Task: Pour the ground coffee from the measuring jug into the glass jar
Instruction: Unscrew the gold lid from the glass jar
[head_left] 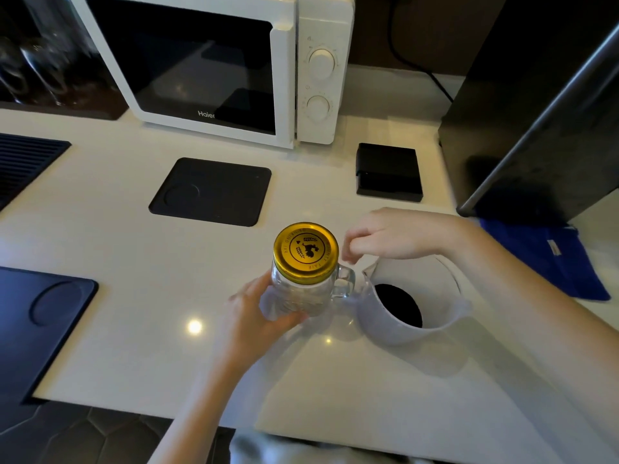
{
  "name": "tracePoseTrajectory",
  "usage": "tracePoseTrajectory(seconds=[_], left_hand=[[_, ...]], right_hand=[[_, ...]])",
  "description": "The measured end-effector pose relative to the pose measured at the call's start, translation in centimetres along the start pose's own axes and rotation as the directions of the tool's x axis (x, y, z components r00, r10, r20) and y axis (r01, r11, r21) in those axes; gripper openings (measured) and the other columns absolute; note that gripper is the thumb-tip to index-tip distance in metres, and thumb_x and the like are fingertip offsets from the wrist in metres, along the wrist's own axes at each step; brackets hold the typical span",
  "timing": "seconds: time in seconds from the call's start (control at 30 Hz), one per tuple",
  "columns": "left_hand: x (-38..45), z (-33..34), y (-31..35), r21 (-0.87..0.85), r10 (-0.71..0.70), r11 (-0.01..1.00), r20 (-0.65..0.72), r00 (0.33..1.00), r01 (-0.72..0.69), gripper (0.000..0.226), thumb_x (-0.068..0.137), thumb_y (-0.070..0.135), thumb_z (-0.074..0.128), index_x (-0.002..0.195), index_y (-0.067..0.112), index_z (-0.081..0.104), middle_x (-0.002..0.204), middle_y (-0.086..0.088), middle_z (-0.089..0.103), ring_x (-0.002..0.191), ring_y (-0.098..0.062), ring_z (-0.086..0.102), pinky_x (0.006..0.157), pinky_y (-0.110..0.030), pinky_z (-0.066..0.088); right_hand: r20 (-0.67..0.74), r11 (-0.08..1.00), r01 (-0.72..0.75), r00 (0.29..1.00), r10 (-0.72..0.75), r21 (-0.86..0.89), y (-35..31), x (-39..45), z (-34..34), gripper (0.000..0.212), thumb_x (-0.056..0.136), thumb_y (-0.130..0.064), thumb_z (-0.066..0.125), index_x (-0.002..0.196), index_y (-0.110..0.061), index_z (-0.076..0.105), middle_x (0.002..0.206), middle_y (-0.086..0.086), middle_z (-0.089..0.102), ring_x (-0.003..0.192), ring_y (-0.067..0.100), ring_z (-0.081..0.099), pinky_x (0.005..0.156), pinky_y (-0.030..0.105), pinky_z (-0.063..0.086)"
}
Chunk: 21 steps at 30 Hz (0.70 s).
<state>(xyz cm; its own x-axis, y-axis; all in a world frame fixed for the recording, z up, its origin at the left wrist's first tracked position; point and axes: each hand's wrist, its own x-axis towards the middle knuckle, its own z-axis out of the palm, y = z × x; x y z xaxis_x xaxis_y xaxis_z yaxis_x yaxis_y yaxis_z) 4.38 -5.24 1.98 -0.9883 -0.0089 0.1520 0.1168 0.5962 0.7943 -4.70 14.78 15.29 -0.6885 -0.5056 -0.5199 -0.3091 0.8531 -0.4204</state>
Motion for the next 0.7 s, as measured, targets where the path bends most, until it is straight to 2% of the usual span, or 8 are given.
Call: tracePoseTrajectory(seconds=[0.07, 0.1, 0.17, 0.23, 0.37, 0.47, 0.57, 0.7], left_hand=[[-0.3, 0.3, -0.5, 0.076, 0.023, 0.997, 0.02, 1.0, -0.025, 0.073, 0.062, 0.063, 0.063, 0.124, 0.029, 0.051, 0.125, 0.013, 0.054, 0.114, 0.003, 0.045, 0.097, -0.018, 0.04], [-0.4, 0.5, -0.7, 0.152, 0.032, 0.988, 0.051, 0.998, -0.04, 0.079, 0.066, 0.066, 0.061, 0.133, 0.03, 0.042, 0.139, 0.009, 0.046, 0.129, -0.004, 0.037, 0.107, -0.032, 0.035], [-0.6, 0.7, -1.0, 0.275, 0.001, 0.961, 0.118, 0.993, -0.034, 0.089, 0.07, 0.073, 0.054, 0.143, 0.037, 0.019, 0.153, 0.012, 0.023, 0.142, -0.007, 0.011, 0.116, -0.041, 0.015], [-0.6, 1.0, -0.8, 0.322, -0.028, 0.947, 0.135, 0.99, -0.017, 0.088, 0.072, 0.074, 0.049, 0.143, 0.043, 0.008, 0.156, 0.015, 0.012, 0.143, -0.003, -0.003, 0.116, -0.04, 0.005], [-0.7, 1.1, -0.5, 0.316, -0.047, 0.949, 0.106, 0.993, 0.011, 0.082, 0.073, 0.075, 0.043, 0.142, 0.047, 0.007, 0.155, 0.019, 0.013, 0.142, 0.0, -0.003, 0.116, -0.037, 0.006], [-0.8, 1.1, -0.7, 0.323, -0.049, 0.946, 0.108, 0.993, 0.012, 0.08, 0.073, 0.073, 0.042, 0.141, 0.047, 0.012, 0.153, 0.02, 0.019, 0.142, -0.002, 0.002, 0.116, -0.036, 0.007], [-0.7, 1.2, -0.9, 0.33, -0.055, 0.944, 0.114, 0.992, 0.015, 0.078, 0.072, 0.072, 0.044, 0.14, 0.043, 0.02, 0.151, 0.019, 0.027, 0.142, -0.004, 0.013, 0.116, -0.036, 0.009], [-0.7, 1.0, -0.7, 0.334, -0.046, 0.942, 0.104, 0.994, 0.008, 0.079, 0.073, 0.072, 0.044, 0.142, 0.042, 0.019, 0.152, 0.02, 0.022, 0.142, -0.001, 0.008, 0.114, -0.029, 0.001]], right_hand=[[-0.157, 0.998, 0.012, 0.987, -0.022, -0.065, 0.1, -0.6, -0.5, 0.026, 0.095, -0.025, 0.046, 0.108, -0.013, 0.065, 0.109, 0.003, 0.066, 0.101, 0.017, 0.057, 0.09, 0.034, 0.045], [-0.241, 0.999, 0.04, 0.969, -0.048, -0.035, -0.2, -1.0, -0.6, 0.027, 0.095, -0.027, 0.046, 0.112, -0.014, 0.063, 0.111, 0.002, 0.065, 0.101, 0.015, 0.057, 0.088, 0.031, 0.045], [-0.331, 0.99, 0.136, 0.937, -0.113, 0.045, -0.9, -1.6, -0.5, 0.034, 0.092, -0.036, 0.05, 0.119, -0.018, 0.058, 0.116, -0.002, 0.062, 0.104, 0.01, 0.053, 0.088, 0.028, 0.043], [-0.32, 0.98, 0.199, 0.928, -0.193, -0.015, -1.9, -1.7, 0.0, 0.046, 0.086, -0.045, 0.055, 0.126, -0.023, 0.051, 0.122, -0.006, 0.055, 0.111, 0.007, 0.046, 0.092, 0.029, 0.039], [-0.288, 0.932, 0.286, 0.894, -0.343, -0.224, -3.0, -0.7, 1.9, 0.072, 0.075, -0.056, 0.065, 0.133, -0.025, 0.038, 0.129, -0.005, 0.048, 0.117, 0.011, 0.036, 0.095, 0.033, 0.038], [-0.317, 0.911, 0.306, 0.866, -0.387, -0.278, -3.0, 0.0, 2.4, 0.074, 0.074, -0.052, 0.069, 0.134, -0.022, 0.037, 0.127, -0.002, 0.048, 0.115, 0.011, 0.033, 0.091, 0.032, 0.04], [-0.348, 0.898, 0.374, 0.83, -0.435, -0.231, -2.9, 0.1, 1.8, 0.07, 0.069, -0.045, 0.077, 0.128, -0.023, 0.046, 0.116, -0.003, 0.052, 0.11, 0.011, 0.037, 0.089, 0.03, 0.041], [-0.413, 0.891, 0.454, 0.815, -0.407, 0.017, -2.1, -0.6, -0.3, 0.065, 0.063, -0.04, 0.079, 0.121, -0.028, 0.051, 0.107, -0.012, 0.053, 0.1, 0.0, 0.043, 0.081, 0.009, 0.035]])
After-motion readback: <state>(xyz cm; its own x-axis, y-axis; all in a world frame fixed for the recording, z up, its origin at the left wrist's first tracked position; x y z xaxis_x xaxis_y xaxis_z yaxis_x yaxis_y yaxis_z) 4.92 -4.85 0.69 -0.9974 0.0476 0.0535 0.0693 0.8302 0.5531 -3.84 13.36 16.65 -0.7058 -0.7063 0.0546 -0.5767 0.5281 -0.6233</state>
